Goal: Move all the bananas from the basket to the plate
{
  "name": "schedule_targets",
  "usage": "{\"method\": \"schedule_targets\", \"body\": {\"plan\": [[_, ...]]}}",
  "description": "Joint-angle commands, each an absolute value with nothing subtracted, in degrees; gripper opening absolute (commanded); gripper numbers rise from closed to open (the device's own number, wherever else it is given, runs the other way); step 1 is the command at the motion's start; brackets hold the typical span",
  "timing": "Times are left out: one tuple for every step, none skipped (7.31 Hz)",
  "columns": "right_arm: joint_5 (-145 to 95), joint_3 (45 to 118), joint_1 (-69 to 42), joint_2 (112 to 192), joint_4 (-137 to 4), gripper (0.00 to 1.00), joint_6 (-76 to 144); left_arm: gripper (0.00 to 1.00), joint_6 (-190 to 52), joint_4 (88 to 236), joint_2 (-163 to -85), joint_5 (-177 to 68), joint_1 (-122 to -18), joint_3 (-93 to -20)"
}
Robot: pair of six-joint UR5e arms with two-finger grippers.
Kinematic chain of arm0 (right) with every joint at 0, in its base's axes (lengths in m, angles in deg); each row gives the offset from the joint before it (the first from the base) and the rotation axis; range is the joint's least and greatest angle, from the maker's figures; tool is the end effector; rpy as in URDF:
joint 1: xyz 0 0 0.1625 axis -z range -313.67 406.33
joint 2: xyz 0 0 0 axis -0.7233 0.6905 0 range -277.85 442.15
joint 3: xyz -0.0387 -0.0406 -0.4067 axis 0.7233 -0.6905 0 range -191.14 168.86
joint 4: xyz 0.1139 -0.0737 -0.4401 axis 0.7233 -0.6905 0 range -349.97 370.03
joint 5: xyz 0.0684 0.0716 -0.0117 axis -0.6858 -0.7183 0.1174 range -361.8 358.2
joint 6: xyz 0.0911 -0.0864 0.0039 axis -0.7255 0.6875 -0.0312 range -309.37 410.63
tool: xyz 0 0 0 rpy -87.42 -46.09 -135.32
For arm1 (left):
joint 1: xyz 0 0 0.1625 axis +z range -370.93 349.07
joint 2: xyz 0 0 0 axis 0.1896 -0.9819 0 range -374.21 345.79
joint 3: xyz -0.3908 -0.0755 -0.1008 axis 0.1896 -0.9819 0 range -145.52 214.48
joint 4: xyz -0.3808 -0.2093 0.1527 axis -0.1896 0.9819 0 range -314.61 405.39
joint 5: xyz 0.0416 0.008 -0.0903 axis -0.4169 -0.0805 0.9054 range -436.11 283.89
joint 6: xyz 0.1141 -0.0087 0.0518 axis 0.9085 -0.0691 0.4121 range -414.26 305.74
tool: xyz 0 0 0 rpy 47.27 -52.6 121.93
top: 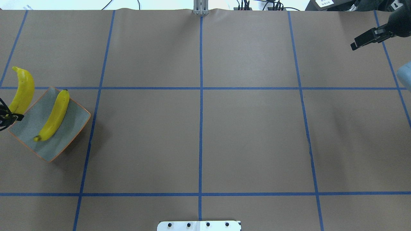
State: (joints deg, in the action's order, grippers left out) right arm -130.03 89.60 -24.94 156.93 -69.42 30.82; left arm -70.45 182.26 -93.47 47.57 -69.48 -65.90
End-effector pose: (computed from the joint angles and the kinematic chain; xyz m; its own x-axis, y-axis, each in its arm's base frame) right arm -0.1538 -0.6267 0.3856 0.6762 -0.3074 0.6696 0.0307 0.9198 0.3912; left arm 0.2111 -0.4673 0.5683 0.5803 0.5828 -0.5689 -0.2053 0.7806 0.5903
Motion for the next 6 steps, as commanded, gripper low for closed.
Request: {"method": "schedule_targets", "body": {"plan": [[-130.04,89.58,-25.04,157.29,-69.42,1.00,30.94,0.18,-70.61,182.24,-93.22,48.34,-67.19,-66.24],[-130.04,89.58,-25.04,157.30,-69.42,1.00,30.86,0.35,-70.61,182.32,-93.22,49.13,-66.31,-66.16],[-130.04,89.58,-25.04,157.38,-69.42,1.00,30.86,0.67,-70.61,182.33,-93.22,49.14,-65.69,-66.16],[-130.04,89.58,-25.04,157.38,-69.42,1.00,30.86,0.96,-70.43,182.59,-93.22,48.96,-65.43,-66.16],[-130.04,89.58,-25.04,157.38,-69.42,1.00,30.86,0.99,-70.43,182.85,-93.13,48.96,-65.42,-66.16],[-130.04,89.58,-25.04,157.38,-69.42,1.00,30.86,1.00,-70.52,182.94,-93.31,49.22,-65.51,-66.33]]}}
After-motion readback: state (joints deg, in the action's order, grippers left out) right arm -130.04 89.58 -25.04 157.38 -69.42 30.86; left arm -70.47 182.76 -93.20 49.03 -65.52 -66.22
